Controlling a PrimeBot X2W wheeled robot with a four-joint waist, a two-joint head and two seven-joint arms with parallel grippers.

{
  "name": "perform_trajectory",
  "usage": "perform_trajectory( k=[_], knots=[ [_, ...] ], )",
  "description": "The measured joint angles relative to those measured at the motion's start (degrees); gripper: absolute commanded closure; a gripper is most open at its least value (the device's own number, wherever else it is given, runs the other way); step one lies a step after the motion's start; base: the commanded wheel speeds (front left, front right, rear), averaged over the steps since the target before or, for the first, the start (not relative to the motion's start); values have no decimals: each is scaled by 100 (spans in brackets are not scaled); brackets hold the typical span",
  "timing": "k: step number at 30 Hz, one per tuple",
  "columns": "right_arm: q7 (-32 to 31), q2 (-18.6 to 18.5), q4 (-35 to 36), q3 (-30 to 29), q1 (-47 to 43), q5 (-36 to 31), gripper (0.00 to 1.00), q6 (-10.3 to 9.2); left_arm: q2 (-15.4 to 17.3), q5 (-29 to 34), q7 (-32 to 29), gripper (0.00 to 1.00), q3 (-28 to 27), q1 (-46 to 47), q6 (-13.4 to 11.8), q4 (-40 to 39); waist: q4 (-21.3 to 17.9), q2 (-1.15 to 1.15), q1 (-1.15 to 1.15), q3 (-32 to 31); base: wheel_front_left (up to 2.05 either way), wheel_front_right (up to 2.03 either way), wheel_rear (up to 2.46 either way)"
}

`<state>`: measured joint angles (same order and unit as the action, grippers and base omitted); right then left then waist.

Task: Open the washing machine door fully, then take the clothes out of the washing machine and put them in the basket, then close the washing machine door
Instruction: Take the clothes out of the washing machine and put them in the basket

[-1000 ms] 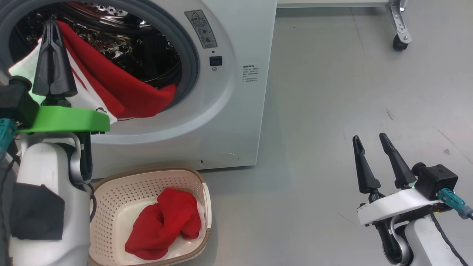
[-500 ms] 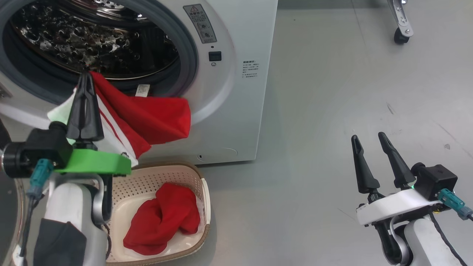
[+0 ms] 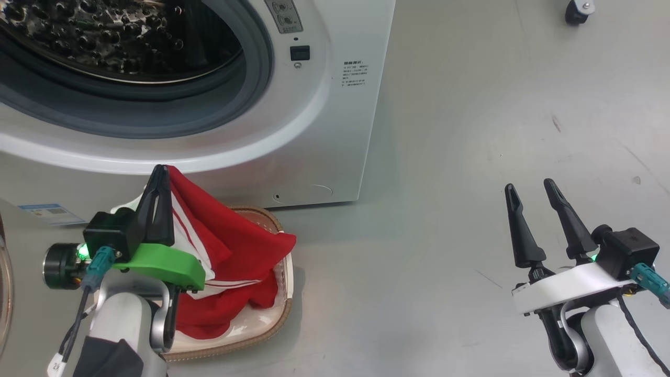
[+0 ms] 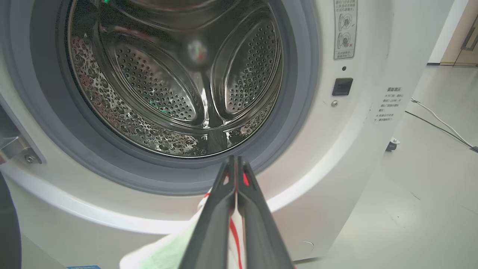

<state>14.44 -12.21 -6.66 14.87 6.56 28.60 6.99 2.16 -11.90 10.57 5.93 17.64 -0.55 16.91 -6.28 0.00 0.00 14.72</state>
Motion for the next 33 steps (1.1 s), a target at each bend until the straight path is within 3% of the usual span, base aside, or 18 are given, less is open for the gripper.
perform_trajectory(
  k=[11,33],
  knots=[
    [0,-125,135,36,156,18,0,0,-2,79,-151,100,274,53,-125,350,-37,0,0,495,0,0,0],
    [0,-480,305,4,439,81,0,0,-18,-10,-250,100,-38,792,-372,1887,-201,0,0,1501,0,0,0]
  ],
)
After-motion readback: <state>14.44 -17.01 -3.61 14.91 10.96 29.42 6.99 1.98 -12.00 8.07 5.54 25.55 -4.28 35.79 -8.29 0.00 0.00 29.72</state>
